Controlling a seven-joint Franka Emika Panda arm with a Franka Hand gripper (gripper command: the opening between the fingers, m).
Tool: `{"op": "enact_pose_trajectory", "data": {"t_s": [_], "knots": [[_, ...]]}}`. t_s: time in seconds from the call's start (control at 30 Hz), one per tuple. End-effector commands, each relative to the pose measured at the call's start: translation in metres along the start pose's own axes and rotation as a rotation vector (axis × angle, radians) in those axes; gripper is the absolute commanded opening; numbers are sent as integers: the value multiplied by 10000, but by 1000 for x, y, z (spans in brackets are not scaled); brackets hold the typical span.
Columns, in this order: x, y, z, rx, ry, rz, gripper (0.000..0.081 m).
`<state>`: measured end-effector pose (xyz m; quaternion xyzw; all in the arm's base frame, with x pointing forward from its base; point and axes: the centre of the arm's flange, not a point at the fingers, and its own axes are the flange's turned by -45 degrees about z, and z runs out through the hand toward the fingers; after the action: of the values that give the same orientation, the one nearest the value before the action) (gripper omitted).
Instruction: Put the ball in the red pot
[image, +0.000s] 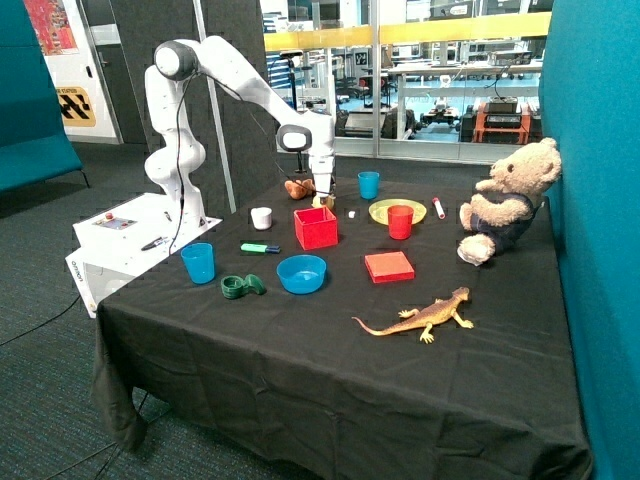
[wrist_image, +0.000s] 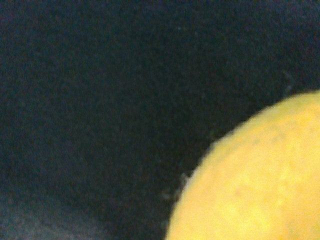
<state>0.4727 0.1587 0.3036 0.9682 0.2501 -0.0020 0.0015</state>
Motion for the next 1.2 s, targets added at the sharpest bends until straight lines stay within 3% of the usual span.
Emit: {"op": "enact_pose_trajectory", "data": {"t_s": [0.0, 0.4, 1.17], "knots": [[-4, 4, 4, 19, 45, 55, 0], [-4, -3, -6, 18, 46, -299, 0], [-7, 19, -80, 17, 46, -985, 0]]}}
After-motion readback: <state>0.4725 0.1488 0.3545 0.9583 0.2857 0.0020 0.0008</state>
